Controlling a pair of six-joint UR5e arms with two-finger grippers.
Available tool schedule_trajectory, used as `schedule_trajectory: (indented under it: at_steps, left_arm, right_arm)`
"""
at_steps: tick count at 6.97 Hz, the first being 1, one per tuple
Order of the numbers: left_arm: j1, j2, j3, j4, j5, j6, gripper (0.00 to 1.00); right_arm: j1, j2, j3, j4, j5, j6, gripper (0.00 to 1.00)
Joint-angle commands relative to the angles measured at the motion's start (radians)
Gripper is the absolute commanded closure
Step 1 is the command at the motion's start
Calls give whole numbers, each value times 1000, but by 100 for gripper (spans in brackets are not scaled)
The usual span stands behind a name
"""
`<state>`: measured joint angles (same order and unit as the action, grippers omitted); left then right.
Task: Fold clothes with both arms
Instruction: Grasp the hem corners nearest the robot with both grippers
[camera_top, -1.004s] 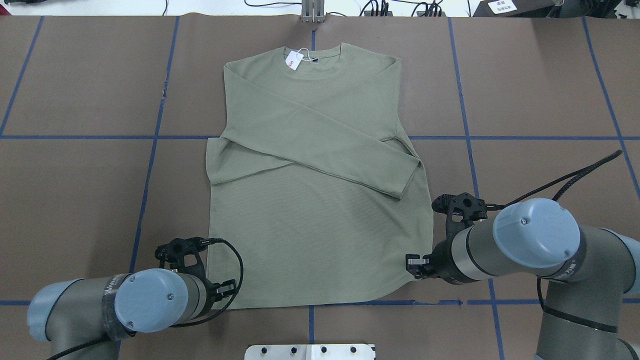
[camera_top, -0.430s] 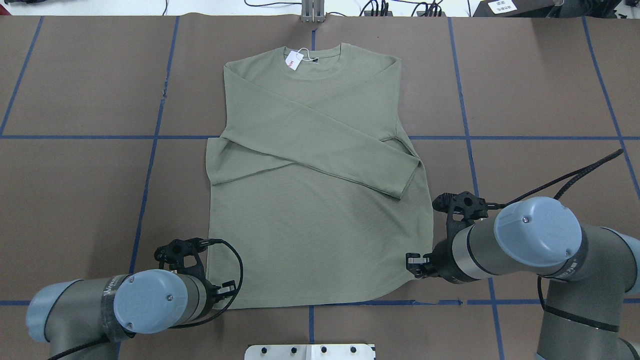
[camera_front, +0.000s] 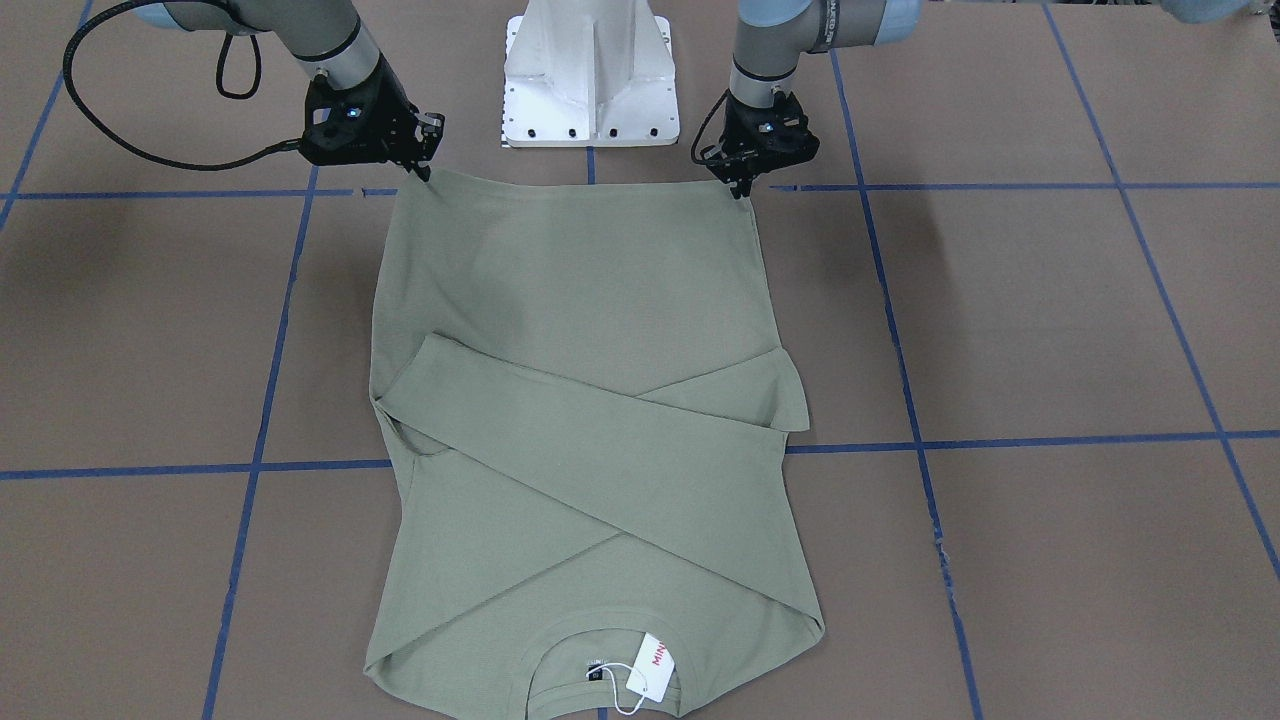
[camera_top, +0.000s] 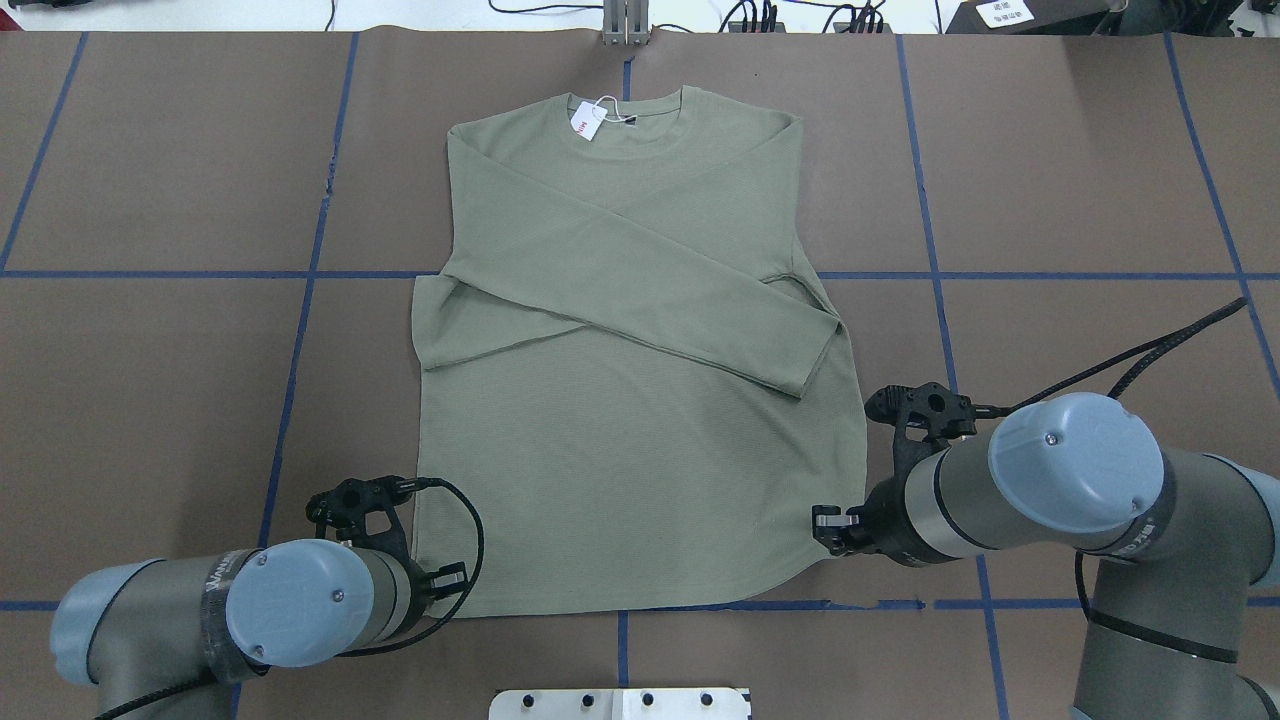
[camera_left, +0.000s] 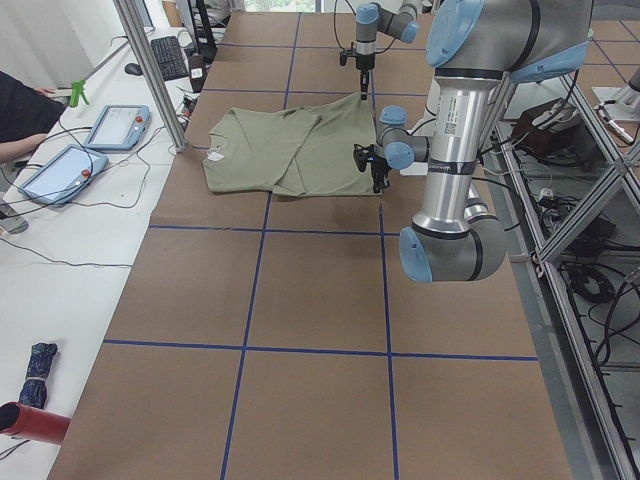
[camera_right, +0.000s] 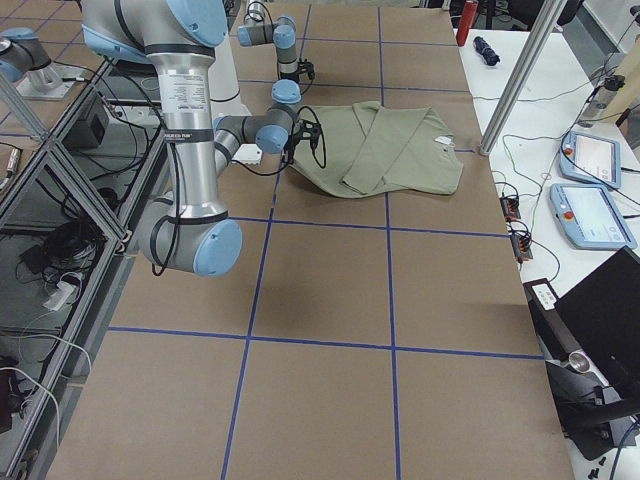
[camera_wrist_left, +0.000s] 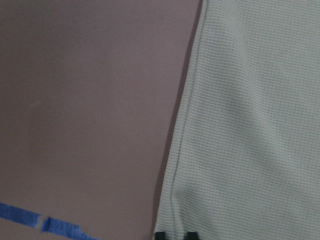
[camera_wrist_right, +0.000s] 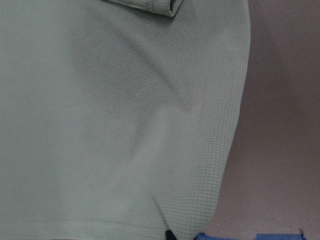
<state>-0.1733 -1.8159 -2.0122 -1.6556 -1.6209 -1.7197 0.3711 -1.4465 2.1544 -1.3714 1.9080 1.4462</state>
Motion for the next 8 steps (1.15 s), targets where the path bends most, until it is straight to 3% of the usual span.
schedule_trajectory:
  at_steps: [1,2,3,4,8]
  left_arm:
    - [0,4,-9,0,-2,-1,100]
    - [0,4,-17,0,-5,-1,100]
    - [0,6,-17,0,-5,-1,26]
    - [0,9,-17,2,-5,0,0]
    - [2,18,-11,2,-7,-3,0]
  right_arm:
    - [0,0,1,0,0,-1,100]
    - [2,0,1,0,0,-1,100]
    - [2,0,1,0,0,-1,100]
    - [2,0,1,0,0,-1,100]
    - [0,0,1,0,0,0,100]
